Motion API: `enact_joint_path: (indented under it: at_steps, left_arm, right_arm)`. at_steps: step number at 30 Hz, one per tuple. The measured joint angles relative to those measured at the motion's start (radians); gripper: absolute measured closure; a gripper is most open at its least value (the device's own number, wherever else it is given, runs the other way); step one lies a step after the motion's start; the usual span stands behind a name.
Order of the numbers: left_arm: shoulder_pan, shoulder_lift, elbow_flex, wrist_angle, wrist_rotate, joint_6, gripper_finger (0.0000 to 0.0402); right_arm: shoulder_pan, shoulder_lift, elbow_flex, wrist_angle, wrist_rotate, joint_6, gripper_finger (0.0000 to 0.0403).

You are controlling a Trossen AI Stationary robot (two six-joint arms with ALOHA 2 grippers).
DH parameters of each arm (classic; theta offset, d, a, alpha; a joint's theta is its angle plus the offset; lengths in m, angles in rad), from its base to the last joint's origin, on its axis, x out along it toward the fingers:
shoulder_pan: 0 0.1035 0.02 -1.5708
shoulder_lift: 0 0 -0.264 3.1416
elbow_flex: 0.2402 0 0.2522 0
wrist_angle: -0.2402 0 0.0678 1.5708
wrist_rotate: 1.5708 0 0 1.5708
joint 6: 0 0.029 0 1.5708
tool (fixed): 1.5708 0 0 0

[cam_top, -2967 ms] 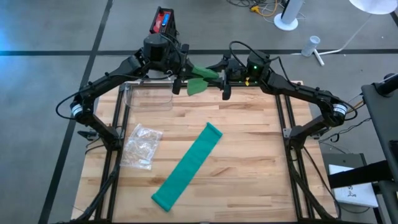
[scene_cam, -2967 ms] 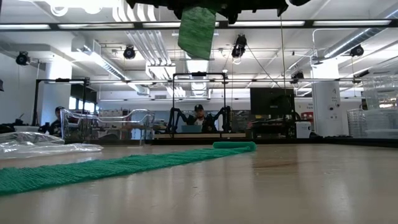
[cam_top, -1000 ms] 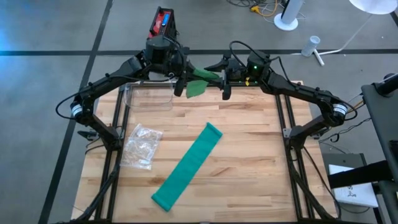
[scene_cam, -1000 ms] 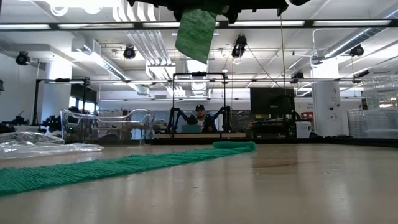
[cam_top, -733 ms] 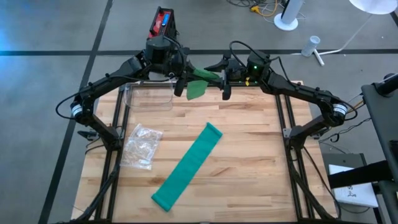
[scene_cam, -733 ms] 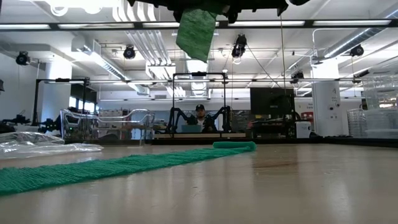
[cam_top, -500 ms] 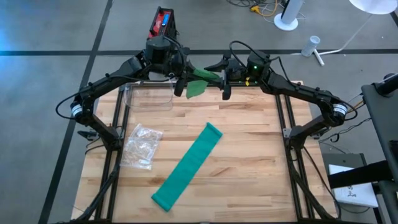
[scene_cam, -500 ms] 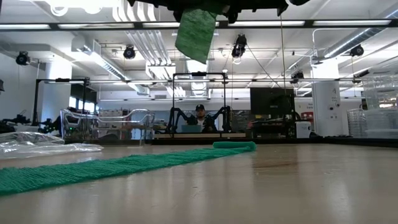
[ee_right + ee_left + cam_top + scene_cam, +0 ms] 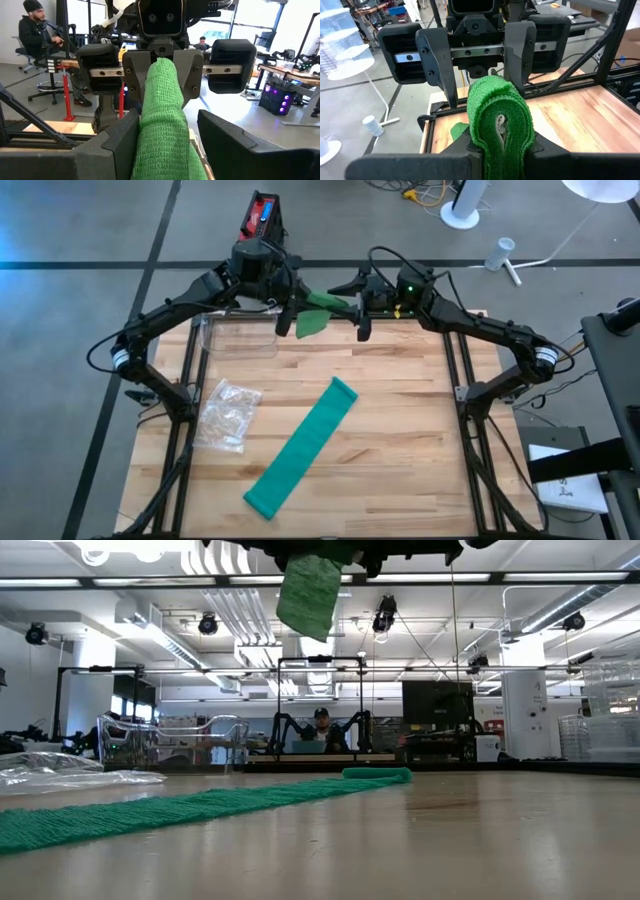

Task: Roll bandage
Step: Roll the green bandage

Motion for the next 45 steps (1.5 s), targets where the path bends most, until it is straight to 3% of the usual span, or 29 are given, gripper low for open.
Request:
enact_joint_path:
  at_steps: [5, 26, 29, 33, 38, 45]
  left_arm:
    - [-0.001, -0.002, 0.0, 0.0, -0.079, 0.023, 0.0367]
    - [-0.017, 0.0, 0.0, 0.01, -0.096, 0.049, 0.0368]
    - [-0.012, -0.006, -0.006, 0.012, -0.097, 0.061, 0.0369]
    - [0.007, -0.045, -0.064, 0.05, -0.097, 0.071, 0.0369]
    - [0.017, -0.14, -0.288, 0.306, -0.099, 0.0, 0.0369]
    - [-0.054, -0.239, -0.64, 0.842, -0.109, -0.072, 0.0369]
  right_arm:
    - [-0.002, 0.0, 0.0, 0.0, 0.008, 0.0, 0.0213]
    - [-0.001, 0.0, -0.002, 0.037, 0.002, -0.05, 0.0209]
    - [-0.001, -0.014, -0.002, 0.035, 0.001, 0.009, 0.0207]
    - [-0.013, -0.085, 0.036, -0.081, -0.008, 0.041, 0.0208]
    - [-0.029, -0.232, -0.018, -0.232, -0.107, -0.131, 0.0207]
    - [-0.004, -0.334, -0.241, -0.116, -0.193, -0.048, 0.0211]
